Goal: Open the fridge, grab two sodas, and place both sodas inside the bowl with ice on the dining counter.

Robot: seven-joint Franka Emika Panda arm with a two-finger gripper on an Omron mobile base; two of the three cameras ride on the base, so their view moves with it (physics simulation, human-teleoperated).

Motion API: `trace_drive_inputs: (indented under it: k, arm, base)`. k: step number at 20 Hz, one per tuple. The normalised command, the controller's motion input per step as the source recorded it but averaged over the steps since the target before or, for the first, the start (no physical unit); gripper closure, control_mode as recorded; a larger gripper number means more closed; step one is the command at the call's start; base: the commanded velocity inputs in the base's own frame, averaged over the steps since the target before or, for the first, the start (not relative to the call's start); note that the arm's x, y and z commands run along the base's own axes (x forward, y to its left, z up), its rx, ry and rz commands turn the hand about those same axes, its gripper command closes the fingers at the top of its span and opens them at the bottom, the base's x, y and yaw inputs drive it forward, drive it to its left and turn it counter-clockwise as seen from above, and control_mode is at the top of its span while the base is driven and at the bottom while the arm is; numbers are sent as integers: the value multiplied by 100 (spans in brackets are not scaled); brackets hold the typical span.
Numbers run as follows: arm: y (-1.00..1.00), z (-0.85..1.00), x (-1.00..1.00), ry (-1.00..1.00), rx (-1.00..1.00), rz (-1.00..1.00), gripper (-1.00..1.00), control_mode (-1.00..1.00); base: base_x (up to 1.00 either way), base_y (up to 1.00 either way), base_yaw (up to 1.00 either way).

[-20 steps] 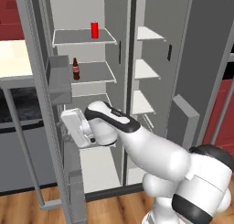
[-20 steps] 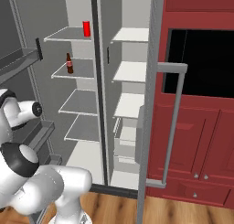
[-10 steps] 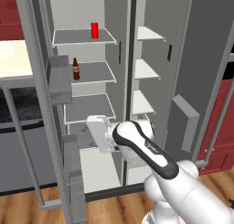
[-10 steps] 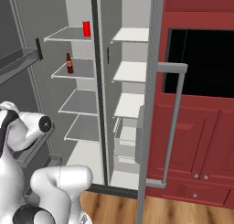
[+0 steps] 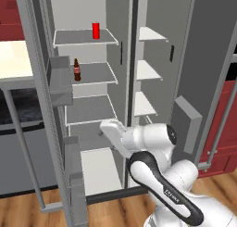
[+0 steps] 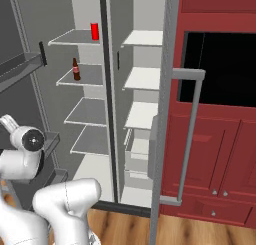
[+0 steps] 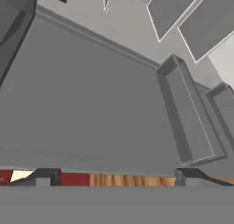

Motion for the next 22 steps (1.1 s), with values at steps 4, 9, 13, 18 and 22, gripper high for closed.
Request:
trace_drive_inputs:
  k: [4,9,13,18,22]
  arm:
    - [-47,47,-28,3,-31,-20,-100,-100]
    - [-49,36,-31,3,-33,-16,-100,-100]
    - [-54,6,-32,-2,-39,-3,-100,-100]
    - [-72,0,-40,-7,-38,5,-100,-100]
    - [-82,0,-38,-5,-31,15,-100,-100]
  base:
    - [0,0,0]
    - [0,0,0]
    - [0,0,0]
    - [0,0,0]
    - [0,0,0]
